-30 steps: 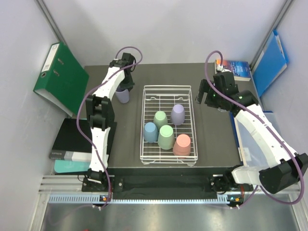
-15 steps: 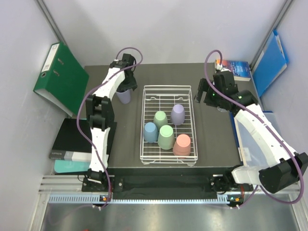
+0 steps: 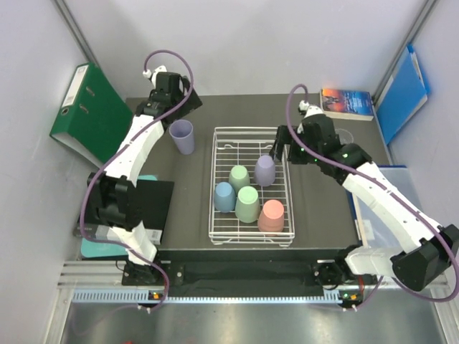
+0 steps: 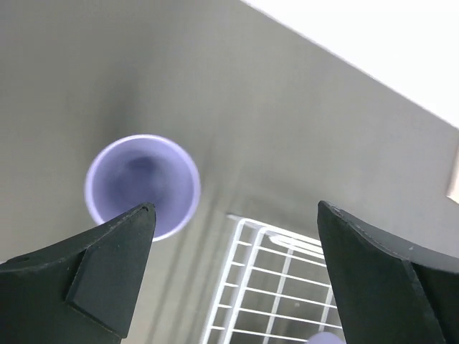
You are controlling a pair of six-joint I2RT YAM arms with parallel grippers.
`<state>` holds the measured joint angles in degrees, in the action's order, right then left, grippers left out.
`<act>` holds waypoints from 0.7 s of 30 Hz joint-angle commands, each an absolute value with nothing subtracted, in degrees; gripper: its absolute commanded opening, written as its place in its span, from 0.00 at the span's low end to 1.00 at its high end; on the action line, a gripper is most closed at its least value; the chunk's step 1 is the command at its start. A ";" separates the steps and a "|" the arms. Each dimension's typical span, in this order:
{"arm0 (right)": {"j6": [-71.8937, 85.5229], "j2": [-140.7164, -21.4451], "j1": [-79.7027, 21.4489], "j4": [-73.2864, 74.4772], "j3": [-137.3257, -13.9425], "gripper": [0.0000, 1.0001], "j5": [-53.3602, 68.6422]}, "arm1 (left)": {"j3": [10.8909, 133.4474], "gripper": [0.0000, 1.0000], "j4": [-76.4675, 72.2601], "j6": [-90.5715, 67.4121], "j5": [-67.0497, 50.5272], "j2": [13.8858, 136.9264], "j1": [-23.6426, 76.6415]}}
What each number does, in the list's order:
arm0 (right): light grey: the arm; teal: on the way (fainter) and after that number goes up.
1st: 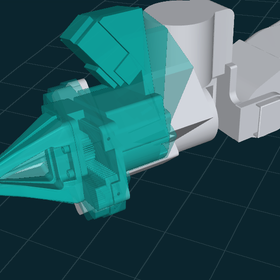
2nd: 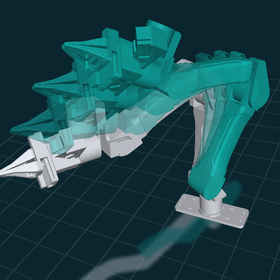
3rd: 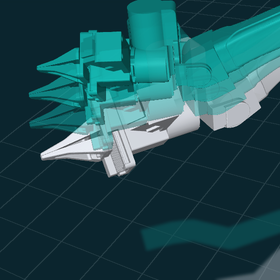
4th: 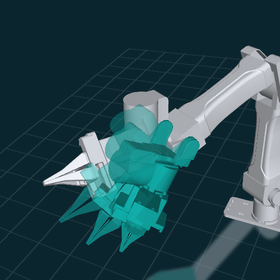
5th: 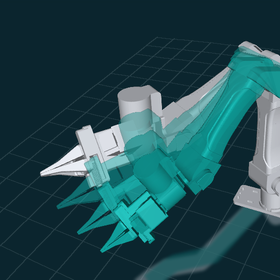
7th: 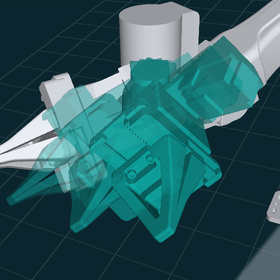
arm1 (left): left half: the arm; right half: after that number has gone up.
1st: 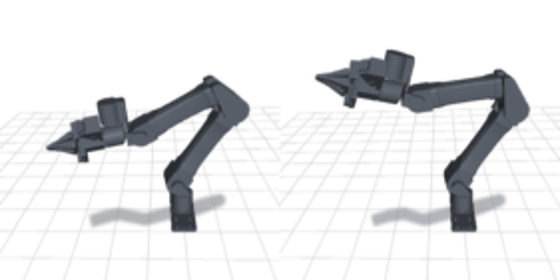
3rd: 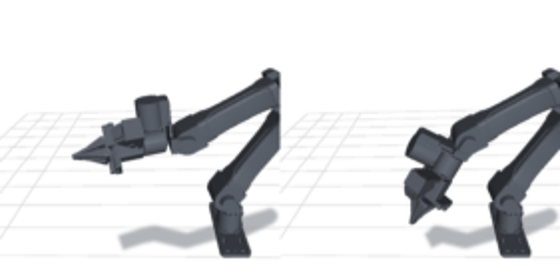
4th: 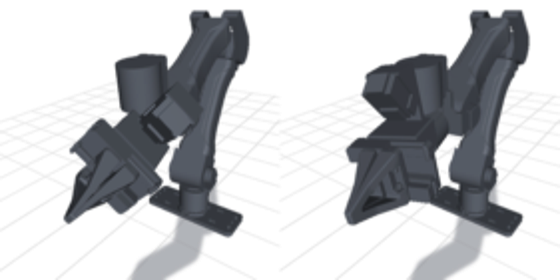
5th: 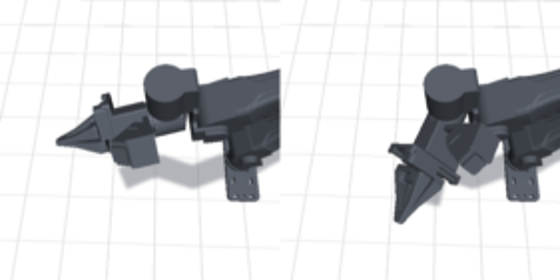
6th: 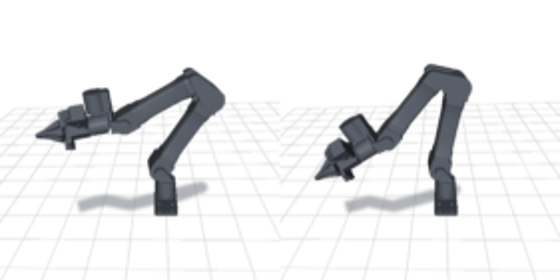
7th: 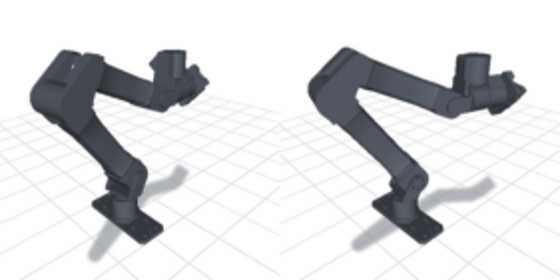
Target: Unload the cups from the dish rack
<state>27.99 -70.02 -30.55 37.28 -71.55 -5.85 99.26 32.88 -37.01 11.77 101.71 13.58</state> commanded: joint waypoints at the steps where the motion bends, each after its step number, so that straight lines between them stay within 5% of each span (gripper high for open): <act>1: 25.84 -72.41 -34.97 34.81 -73.56 0.94 -6.06 | 100.55 0.99 28.13 -36.92 9.94 98.97 15.82; 9: 25.40 -80.85 -38.76 33.93 -74.79 0.94 -8.70 | 90.72 0.99 23.84 -39.29 2.37 87.91 17.14; 21: 25.40 -90.78 -38.76 29.27 -75.06 0.91 -11.34 | 76.91 0.99 26.37 -34.28 10.46 69.71 19.51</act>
